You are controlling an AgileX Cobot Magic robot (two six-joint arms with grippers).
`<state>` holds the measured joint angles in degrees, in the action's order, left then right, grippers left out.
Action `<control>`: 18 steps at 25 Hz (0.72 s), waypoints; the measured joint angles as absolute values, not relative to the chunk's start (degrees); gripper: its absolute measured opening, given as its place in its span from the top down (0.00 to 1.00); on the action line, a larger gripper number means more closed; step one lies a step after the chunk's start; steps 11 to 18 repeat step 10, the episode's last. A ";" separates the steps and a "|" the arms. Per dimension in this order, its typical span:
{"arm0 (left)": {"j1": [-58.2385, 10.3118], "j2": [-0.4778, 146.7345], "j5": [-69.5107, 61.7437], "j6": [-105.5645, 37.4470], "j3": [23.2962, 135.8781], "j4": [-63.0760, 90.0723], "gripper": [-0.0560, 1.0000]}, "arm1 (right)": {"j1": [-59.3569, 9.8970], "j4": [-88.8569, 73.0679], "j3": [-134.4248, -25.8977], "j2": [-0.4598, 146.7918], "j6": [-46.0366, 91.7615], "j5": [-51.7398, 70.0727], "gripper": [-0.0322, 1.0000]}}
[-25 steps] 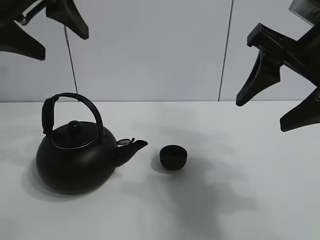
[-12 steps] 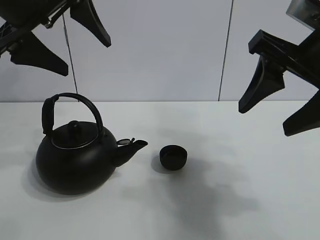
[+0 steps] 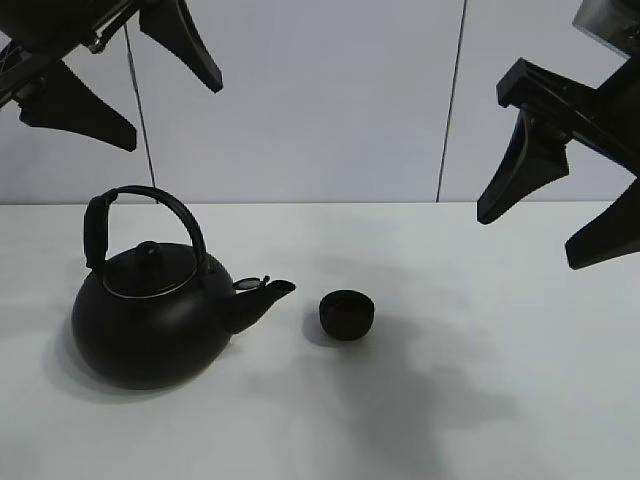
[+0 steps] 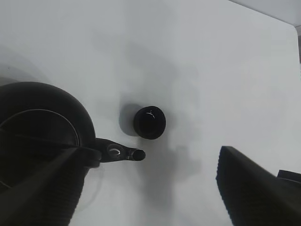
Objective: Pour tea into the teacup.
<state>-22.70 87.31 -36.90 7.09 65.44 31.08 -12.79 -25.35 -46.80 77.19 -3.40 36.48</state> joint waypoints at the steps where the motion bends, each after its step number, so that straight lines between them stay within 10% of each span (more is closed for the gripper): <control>1: -22.70 87.31 -37.01 7.09 65.44 31.08 0.41 | -12.79 -25.35 -46.80 77.19 -3.40 36.48 0.49; 18: -22.70 87.29 -39.23 7.09 65.44 31.08 0.41 | -12.79 -25.35 -46.80 77.19 -3.40 36.21 0.49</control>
